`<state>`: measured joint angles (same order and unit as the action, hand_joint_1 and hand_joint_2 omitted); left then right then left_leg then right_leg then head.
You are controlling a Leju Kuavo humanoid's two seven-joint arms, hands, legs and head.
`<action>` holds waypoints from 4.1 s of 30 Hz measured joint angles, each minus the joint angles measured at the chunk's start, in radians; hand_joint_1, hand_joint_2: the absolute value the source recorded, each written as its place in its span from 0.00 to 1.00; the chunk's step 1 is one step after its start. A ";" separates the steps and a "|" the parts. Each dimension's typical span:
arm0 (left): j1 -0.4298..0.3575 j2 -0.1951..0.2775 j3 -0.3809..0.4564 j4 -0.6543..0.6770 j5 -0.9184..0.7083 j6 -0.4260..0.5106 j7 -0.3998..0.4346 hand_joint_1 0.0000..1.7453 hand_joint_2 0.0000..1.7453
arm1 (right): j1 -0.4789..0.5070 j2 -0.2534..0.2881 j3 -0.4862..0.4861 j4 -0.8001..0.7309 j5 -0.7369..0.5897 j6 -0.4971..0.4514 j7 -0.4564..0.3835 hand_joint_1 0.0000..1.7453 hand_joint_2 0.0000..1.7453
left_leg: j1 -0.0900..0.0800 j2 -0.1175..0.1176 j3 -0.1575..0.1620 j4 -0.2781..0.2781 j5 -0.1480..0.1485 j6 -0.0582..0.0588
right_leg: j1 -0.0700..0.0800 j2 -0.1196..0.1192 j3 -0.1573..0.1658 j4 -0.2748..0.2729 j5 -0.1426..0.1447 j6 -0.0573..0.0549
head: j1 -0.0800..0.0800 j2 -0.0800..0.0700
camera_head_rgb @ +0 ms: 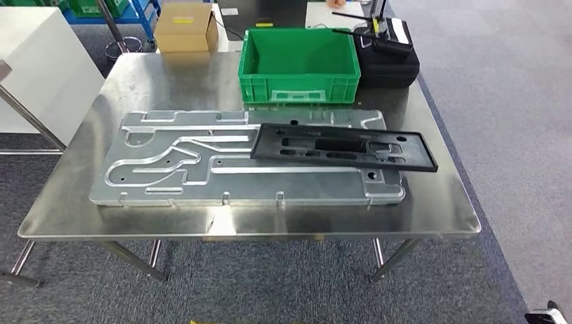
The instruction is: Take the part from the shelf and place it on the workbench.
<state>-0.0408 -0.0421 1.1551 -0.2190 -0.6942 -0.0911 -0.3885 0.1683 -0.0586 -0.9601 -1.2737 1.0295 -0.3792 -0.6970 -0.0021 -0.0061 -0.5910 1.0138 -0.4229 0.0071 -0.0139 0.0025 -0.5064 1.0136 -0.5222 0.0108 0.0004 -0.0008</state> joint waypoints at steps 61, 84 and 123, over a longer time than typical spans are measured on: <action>-0.015 -0.036 -0.093 0.008 -0.217 -0.089 0.141 0.00 0.00 | -0.238 0.119 -0.297 1.064 0.256 0.505 0.672 0.00 0.00 | -0.009 0.026 -0.016 -0.007 0.005 0.026 | -0.003 -0.007 0.014 0.078 -0.007 0.014 | -0.011 0.000; -0.018 -0.032 -0.093 0.008 -0.234 -0.082 0.123 0.00 0.00 | -0.239 0.121 -0.322 1.071 0.226 0.517 0.662 0.00 0.00 | -0.006 -0.013 0.156 -0.090 -0.075 0.045 | 0.000 0.021 -0.176 0.101 0.012 0.010 | -0.014 0.000; -0.025 -0.031 -0.093 0.008 -0.273 -0.082 0.109 0.00 0.00 | -0.245 0.127 -0.323 1.073 0.211 0.488 0.690 0.00 0.00 | -0.011 0.020 -0.001 -0.004 -0.016 0.023 | 0.004 -0.003 0.023 0.033 -0.013 0.000 | -0.015 0.000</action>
<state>-0.0654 -0.0732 1.0616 -0.2105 -0.9672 -0.1729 -0.2791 -0.0763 0.0680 -1.2833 -0.2010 1.2409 0.1088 -0.0072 -0.0132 0.0140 -0.5922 1.0099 -0.4392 0.0298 -0.0096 -0.0008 -0.4838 1.0463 -0.5350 0.0111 -0.0144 -0.0008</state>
